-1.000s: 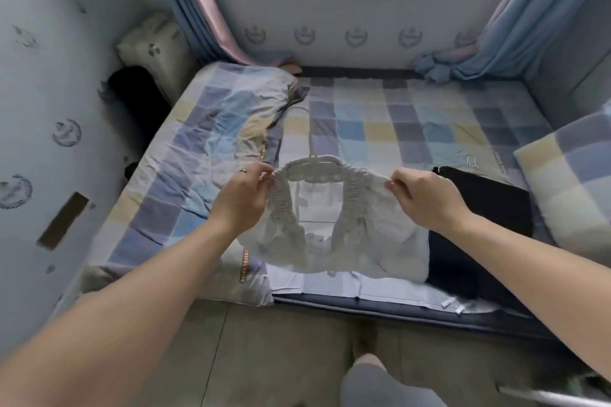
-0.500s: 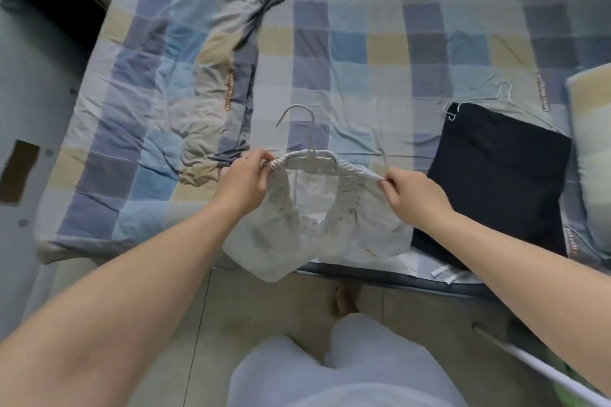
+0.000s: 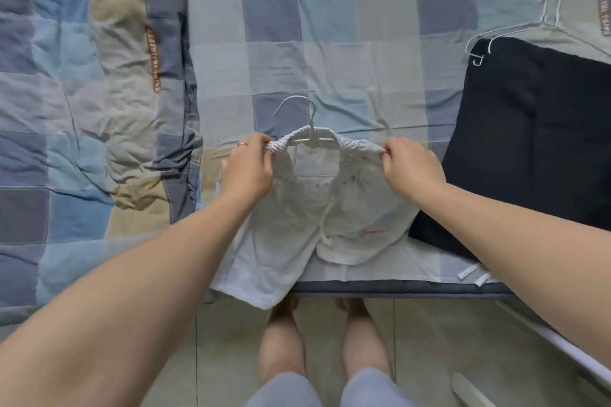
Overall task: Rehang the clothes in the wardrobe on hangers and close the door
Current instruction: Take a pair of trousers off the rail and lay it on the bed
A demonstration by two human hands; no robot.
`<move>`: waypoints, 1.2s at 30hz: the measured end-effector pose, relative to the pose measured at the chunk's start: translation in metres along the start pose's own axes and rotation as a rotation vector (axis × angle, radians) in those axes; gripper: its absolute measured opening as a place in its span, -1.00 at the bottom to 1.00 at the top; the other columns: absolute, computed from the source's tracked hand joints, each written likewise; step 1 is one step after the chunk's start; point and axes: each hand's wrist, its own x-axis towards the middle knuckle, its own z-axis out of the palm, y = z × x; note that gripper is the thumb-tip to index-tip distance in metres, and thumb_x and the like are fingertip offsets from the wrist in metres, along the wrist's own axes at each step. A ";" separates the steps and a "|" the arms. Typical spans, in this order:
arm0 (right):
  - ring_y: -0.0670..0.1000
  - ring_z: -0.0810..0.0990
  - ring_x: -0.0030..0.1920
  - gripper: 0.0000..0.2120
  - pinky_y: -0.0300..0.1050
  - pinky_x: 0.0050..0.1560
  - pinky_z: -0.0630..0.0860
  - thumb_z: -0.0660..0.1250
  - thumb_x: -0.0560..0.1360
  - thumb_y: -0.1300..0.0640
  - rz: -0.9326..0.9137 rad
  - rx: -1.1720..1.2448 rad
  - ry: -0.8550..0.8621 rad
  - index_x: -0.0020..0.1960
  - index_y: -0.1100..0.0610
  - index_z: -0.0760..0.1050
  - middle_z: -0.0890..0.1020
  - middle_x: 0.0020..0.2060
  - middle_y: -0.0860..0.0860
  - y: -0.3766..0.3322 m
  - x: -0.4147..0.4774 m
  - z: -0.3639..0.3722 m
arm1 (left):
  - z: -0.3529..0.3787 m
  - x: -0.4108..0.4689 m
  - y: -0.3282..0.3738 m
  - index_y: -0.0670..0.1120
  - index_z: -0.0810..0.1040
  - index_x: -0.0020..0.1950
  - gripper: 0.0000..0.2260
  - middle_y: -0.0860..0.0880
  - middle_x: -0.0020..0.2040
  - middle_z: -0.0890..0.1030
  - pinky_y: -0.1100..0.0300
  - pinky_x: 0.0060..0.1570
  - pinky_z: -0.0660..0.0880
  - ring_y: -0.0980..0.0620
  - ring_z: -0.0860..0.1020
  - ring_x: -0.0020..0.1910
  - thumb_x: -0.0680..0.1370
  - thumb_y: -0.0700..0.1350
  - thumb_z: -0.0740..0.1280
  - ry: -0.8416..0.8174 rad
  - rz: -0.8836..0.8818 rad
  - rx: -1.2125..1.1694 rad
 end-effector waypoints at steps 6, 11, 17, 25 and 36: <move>0.24 0.52 0.07 -0.85 0.11 0.01 0.42 0.13 0.62 0.11 0.024 0.001 0.037 0.04 0.09 0.46 0.57 0.05 0.13 -0.008 0.083 0.049 | 0.040 0.086 -0.028 -0.08 0.46 0.28 -0.78 -0.16 0.22 0.53 -0.15 0.22 0.39 -0.20 0.44 0.25 0.67 -0.08 0.17 -0.025 0.036 -0.031; 0.21 0.39 0.35 -0.61 0.11 0.29 0.33 0.19 0.61 0.06 0.060 0.072 0.016 0.41 0.10 0.33 0.46 0.35 0.13 -0.009 0.127 0.084 | 0.063 0.132 -0.040 -0.13 0.33 0.47 -0.60 -0.19 0.38 0.45 -0.05 0.37 0.31 -0.22 0.37 0.37 0.64 -0.12 0.24 -0.008 0.040 -0.106; 0.10 -0.11 0.59 -0.42 0.20 0.52 -0.03 0.00 0.64 -0.20 0.129 0.008 -0.091 0.60 -0.07 -0.03 -0.08 0.61 0.00 -0.019 0.083 0.098 | 0.071 0.091 -0.049 -0.06 0.13 0.61 -0.40 -0.11 0.60 0.18 -0.01 0.55 0.00 -0.15 0.05 0.58 0.63 0.06 0.24 -0.103 0.081 -0.023; 0.09 -0.25 0.58 -0.35 0.26 0.51 -0.13 -0.15 0.59 -0.31 0.075 -0.138 -0.191 0.59 -0.14 -0.23 -0.28 0.58 -0.05 -0.051 -0.023 0.059 | 0.020 -0.014 -0.043 0.10 -0.17 0.63 -0.32 0.00 0.65 -0.14 -0.13 0.55 -0.10 -0.09 -0.19 0.60 0.62 0.28 0.06 -0.265 0.122 0.168; 0.12 -0.18 0.58 -0.32 0.34 0.49 -0.08 -0.18 0.57 -0.35 0.328 -0.091 -0.083 0.60 -0.10 -0.17 -0.17 0.60 0.01 -0.114 -0.164 -0.001 | -0.074 -0.111 -0.039 0.17 -0.19 0.62 -0.29 0.06 0.64 -0.21 -0.19 0.52 -0.19 -0.04 -0.27 0.59 0.56 0.39 -0.02 -0.315 0.347 0.173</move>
